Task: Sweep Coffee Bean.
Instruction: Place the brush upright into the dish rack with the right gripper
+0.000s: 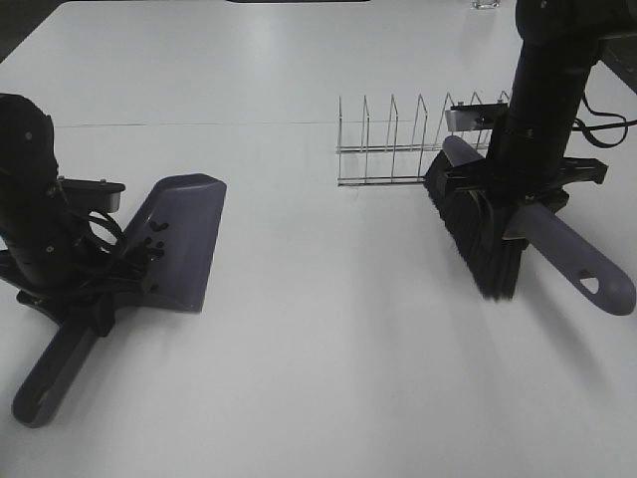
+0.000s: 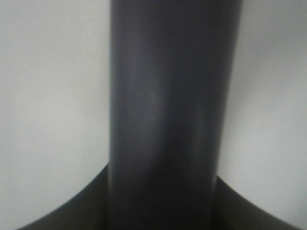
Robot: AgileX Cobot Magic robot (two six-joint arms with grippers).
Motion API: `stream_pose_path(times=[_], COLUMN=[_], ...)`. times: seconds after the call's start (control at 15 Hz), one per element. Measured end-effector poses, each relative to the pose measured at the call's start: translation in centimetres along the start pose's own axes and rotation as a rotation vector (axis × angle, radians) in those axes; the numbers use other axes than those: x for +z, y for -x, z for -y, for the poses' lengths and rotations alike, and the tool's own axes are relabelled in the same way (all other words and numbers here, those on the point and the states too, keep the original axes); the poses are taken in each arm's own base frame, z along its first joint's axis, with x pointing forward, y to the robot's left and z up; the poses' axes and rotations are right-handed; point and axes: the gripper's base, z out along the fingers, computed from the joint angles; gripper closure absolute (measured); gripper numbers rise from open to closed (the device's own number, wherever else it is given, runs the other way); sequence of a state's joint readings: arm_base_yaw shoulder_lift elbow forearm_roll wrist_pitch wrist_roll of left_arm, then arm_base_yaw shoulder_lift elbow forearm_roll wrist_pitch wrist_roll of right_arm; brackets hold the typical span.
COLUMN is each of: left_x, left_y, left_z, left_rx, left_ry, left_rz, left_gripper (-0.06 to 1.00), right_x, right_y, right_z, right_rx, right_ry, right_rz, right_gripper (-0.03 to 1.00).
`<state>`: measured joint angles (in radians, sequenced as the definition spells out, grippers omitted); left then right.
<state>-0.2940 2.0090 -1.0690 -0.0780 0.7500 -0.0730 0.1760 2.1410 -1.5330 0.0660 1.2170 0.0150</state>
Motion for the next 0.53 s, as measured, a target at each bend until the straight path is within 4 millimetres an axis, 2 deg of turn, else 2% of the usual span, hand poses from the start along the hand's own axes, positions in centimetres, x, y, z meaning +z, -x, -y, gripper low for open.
stream_pose_path(times=[0.2, 0.4, 0.53], left_x=[0.0, 0.0, 0.0], left_y=[0.0, 0.0, 0.0], left_z=[0.0, 0.1, 0.1], left_rx=[-0.001, -0.008, -0.012], left_ry=[-0.001, -0.007, -0.011], left_rz=[0.000, -0.001, -0.004], left_gripper=[0.61, 0.61, 0.61], right_x=[0.0, -1.0, -1.7], right_y=[1.0, 2.8, 5.0], right_z=[0.0, -0.2, -0.3], right_rx=[-0.016, -0.031, -0.019], right_ry=[0.001, 0.002, 0.004], right_rz=[0.024, 0.072, 0.139], right_gripper=[0.68, 0.68, 0.68])
